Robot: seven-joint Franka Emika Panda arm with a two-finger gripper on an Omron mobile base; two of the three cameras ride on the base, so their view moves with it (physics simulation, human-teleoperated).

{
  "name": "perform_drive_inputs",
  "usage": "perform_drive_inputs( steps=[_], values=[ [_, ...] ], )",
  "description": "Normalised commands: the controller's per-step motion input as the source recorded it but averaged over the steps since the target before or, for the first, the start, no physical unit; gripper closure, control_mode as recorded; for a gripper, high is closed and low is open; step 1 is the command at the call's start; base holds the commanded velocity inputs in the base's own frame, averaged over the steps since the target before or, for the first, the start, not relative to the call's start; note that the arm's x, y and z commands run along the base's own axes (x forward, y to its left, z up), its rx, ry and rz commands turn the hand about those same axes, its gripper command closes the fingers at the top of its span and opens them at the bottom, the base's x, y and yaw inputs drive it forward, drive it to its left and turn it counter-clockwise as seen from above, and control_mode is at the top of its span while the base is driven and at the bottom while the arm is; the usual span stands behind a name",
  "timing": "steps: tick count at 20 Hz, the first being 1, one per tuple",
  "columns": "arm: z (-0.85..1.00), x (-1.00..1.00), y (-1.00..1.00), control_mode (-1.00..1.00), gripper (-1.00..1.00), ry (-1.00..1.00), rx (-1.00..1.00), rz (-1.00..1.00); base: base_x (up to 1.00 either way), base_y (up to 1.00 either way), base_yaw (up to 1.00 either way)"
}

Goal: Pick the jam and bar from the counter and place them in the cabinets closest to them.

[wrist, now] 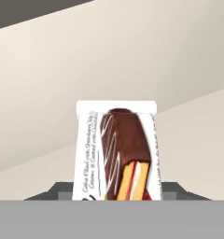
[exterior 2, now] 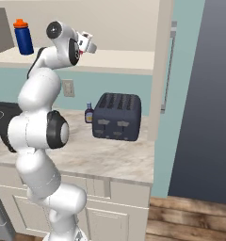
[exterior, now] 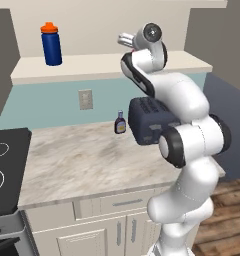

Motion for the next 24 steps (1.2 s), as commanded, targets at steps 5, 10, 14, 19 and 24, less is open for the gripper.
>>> perform_drive_inputs(
  steps=[5, 10, 14, 19, 24],
  values=[
    [0.00, 0.62, 0.00, -1.00, -1.00, 0.00, 0.00, 0.00, 0.00, 0.00, 0.00],
    [0.00, 0.37, 0.00, -1.00, -1.00, -0.01, 0.00, 0.00, 0.00, 0.00, 0.00],
    [0.11, -0.06, 0.00, -1.00, -1.00, 0.00, 0.00, 0.00, 0.00, 0.00, 0.00],
    [0.17, -0.52, 0.01, -1.00, -1.00, 0.00, 0.00, 0.00, 0.00, 0.00, 0.00],
    [0.03, -0.93, 0.03, -1.00, -1.00, -0.03, -0.01, 0.05, 0.00, 0.00, 0.00]
  ],
)
